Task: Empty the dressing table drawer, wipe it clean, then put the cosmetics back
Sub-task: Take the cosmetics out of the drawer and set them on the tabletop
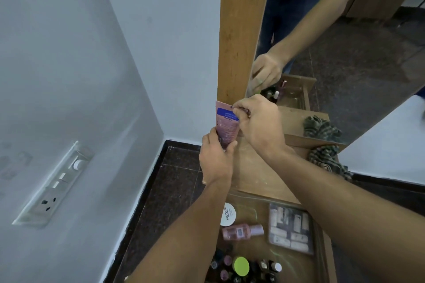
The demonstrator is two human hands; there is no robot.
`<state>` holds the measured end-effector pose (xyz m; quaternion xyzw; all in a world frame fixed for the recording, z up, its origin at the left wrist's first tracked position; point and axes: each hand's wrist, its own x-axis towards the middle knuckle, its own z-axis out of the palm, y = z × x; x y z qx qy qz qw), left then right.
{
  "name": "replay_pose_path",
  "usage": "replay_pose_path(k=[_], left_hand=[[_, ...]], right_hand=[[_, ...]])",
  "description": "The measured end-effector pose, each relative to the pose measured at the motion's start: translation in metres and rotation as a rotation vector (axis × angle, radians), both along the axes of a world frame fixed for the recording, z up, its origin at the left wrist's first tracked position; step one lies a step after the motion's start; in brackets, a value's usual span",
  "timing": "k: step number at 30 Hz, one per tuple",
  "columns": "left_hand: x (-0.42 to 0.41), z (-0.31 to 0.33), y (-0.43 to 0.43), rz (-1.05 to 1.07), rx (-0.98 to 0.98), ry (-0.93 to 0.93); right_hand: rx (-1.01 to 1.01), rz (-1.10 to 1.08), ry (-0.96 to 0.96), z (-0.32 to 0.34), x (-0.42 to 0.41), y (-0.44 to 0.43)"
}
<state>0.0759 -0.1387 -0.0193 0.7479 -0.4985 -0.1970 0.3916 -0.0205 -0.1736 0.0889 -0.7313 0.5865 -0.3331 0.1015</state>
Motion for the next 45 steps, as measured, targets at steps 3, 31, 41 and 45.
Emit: replay_pose_path(k=[3,31,41,45], left_hand=[[0.000,-0.005,-0.005,0.006,0.003,-0.003],[0.028,-0.021,0.054,-0.072,0.089,0.092],[0.025,-0.032,0.070,-0.098,0.054,0.089],[0.027,-0.022,0.076,-0.154,0.070,0.051]], right_hand=[[-0.020,0.000,0.013,-0.001,0.003,-0.001],[0.675,0.270,0.691,-0.158,-0.076,0.154],[0.598,0.394,0.998,-0.182,-0.078,0.142],[0.623,0.403,0.973,-0.157,-0.084,0.136]])
